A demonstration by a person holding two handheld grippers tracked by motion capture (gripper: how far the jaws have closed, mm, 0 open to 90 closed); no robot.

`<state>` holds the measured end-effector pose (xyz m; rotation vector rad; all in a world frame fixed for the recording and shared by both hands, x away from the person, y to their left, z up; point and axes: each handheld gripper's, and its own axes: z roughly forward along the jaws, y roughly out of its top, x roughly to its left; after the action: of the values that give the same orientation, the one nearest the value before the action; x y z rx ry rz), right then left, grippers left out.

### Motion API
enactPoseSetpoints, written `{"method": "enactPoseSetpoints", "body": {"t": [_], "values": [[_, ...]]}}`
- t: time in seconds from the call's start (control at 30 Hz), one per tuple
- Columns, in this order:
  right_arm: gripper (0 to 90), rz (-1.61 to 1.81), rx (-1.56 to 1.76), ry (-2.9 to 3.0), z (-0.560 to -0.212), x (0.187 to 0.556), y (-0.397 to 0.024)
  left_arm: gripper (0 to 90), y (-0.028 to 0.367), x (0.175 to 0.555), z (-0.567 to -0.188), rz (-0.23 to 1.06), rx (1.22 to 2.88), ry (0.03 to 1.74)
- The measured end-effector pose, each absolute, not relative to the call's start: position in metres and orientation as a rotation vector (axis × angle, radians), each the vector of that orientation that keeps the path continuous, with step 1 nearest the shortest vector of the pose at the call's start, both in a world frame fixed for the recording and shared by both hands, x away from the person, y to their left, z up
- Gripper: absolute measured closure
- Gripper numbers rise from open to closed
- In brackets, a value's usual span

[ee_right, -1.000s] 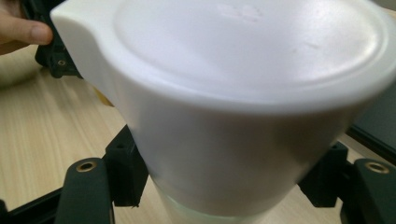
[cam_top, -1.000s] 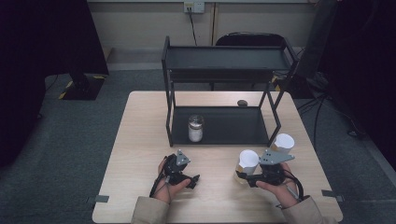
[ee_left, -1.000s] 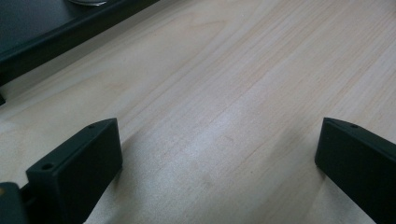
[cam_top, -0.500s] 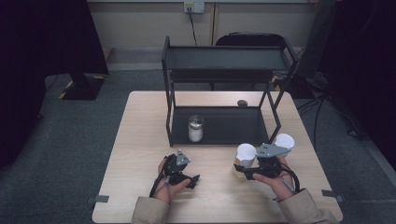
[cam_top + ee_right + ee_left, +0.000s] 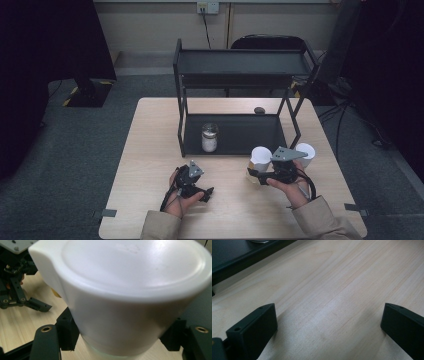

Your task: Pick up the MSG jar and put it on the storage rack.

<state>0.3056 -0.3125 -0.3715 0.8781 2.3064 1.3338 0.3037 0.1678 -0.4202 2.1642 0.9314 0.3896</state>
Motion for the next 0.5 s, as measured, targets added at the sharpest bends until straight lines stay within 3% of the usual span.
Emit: {"method": "enactPoseSetpoints", "body": {"t": [0.5], "values": [[30.6, 1.311, 0.957, 2.262, -0.368, 0.32, -0.307, 0.1, 0.168, 0.304, -0.42, 0.39, 2.165, 0.931]]}}
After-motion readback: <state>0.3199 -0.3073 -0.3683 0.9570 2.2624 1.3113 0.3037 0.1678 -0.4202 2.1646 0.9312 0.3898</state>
